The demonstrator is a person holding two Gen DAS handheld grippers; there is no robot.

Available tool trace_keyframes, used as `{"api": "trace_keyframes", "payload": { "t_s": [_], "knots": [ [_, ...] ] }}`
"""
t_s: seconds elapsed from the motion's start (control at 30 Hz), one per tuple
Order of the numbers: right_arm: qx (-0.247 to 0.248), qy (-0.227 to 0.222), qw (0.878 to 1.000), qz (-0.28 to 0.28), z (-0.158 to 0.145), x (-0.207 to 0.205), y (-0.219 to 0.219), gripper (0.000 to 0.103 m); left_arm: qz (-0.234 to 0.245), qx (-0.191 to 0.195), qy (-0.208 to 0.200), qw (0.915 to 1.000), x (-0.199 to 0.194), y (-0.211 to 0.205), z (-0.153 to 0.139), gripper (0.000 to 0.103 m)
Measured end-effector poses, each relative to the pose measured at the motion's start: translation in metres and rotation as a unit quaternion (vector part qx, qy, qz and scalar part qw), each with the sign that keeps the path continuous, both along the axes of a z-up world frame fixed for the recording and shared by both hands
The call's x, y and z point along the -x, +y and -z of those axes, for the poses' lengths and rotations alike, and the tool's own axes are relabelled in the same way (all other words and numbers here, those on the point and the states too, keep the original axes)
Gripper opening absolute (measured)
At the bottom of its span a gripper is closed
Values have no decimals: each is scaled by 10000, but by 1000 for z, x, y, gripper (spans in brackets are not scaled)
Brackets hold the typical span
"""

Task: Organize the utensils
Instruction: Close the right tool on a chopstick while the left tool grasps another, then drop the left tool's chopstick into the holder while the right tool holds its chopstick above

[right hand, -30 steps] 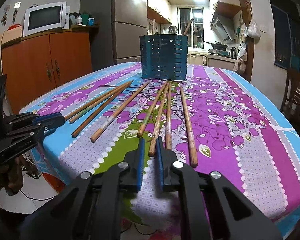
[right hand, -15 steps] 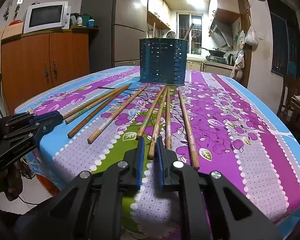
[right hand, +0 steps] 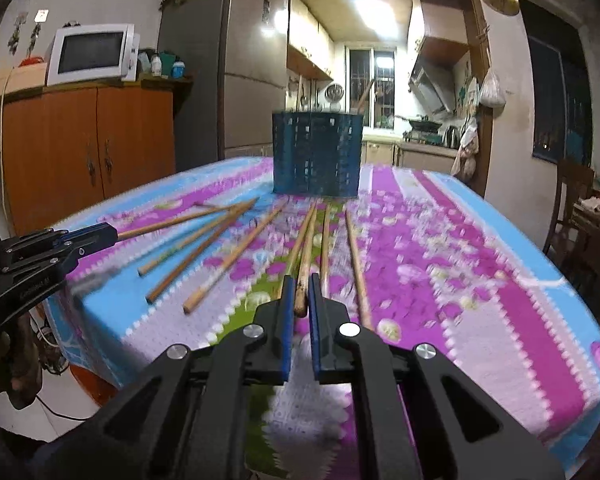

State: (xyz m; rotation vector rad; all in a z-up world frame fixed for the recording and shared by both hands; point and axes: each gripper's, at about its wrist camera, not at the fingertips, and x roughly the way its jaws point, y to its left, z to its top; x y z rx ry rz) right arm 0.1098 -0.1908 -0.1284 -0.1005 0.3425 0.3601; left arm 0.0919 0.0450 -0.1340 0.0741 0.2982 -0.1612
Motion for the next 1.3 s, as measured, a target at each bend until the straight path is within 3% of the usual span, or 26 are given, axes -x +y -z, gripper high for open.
{"api": "trace_keyframes", "payload": {
  "t_s": [0.37,0.5,0.83,1.3],
  "knots": [
    [36,-870,9957,-308,-90,9,0,5,83,-26,-960,9953,1,-4,-85,8],
    [47,-895,9949,-463,-121,-10,3,5,147,-93,-1171,9930,-18,-11,-118,8],
    [13,-599,9965,-584,-162,-74,6,5,419,-57,-954,9945,-84,-26,-172,8],
    [-268,-249,9966,-733,-192,-107,3,5,534,276,-659,9960,-116,-14,-194,8]
  ]
}}
